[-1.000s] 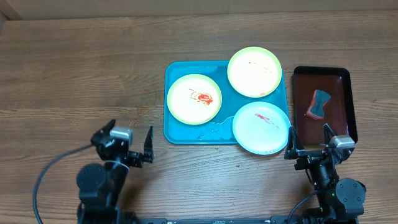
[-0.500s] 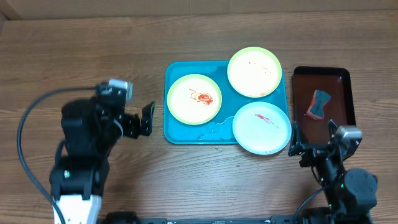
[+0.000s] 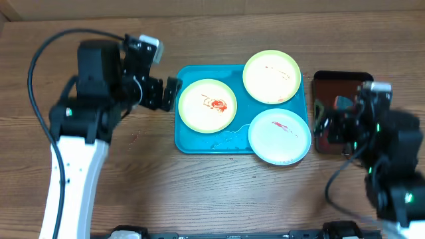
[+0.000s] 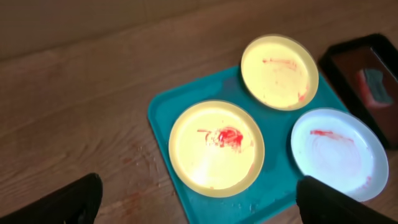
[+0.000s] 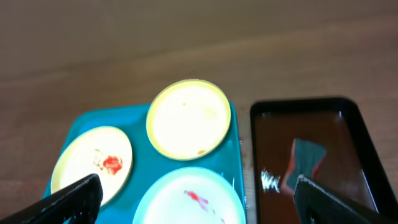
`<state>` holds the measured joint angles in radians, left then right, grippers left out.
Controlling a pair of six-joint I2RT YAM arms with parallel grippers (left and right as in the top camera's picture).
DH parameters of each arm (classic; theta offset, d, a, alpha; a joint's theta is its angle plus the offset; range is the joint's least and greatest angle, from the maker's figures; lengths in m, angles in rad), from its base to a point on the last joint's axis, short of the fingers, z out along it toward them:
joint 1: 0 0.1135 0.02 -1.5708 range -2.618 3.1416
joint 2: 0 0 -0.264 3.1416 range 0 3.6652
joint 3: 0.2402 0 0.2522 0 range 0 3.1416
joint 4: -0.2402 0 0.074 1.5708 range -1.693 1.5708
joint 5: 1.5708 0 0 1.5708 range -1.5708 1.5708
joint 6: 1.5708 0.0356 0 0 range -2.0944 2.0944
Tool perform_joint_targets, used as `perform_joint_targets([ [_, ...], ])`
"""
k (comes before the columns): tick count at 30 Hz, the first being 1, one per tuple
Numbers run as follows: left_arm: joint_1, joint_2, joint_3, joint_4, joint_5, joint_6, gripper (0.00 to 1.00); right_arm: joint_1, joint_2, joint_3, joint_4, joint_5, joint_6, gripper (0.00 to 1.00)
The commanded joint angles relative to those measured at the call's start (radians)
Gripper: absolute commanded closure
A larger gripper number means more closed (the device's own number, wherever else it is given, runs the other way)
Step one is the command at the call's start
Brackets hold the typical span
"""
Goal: Clean dirty plates on tray and stack at the side
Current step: 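Move left gripper to the left yellow plate's rim and grip it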
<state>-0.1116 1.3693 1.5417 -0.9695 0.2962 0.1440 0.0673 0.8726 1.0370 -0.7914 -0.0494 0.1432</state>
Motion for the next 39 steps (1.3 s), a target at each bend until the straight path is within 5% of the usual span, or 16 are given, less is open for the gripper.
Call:
perform_joint_targets([
  [1, -0.007, 0.089, 0.134, -0.053, 0.008, 0.051, 0.0, 0.004, 0.122, 0.143, -0.067, -0.035, 0.021, 0.0],
  [8, -0.007, 0.223, 0.238, -0.095, 0.014, 0.051, 0.0, 0.004, 0.397, 0.375, -0.272, -0.155, 0.02, 0.0],
  [22, -0.008, 0.394, 0.238, -0.216, 0.092, -0.104, 0.02, -0.031, 0.562, 0.383, -0.27, -0.226, 0.097, 0.04],
  [26, -0.036, 0.448, 0.238, -0.225, -0.141, -0.402, 0.17, -0.123, 0.562, 0.405, -0.274, -0.184, 0.176, 0.09],
  [31, -0.11, 0.526, 0.238, -0.272, -0.29, -0.634, 0.43, -0.212, 0.562, 0.414, -0.286, -0.183, 0.175, 0.15],
  [39, -0.197, 0.661, 0.234, -0.348, -0.322, -0.844, 0.63, -0.245, 0.564, 0.414, -0.336, -0.132, 0.175, 0.16],
])
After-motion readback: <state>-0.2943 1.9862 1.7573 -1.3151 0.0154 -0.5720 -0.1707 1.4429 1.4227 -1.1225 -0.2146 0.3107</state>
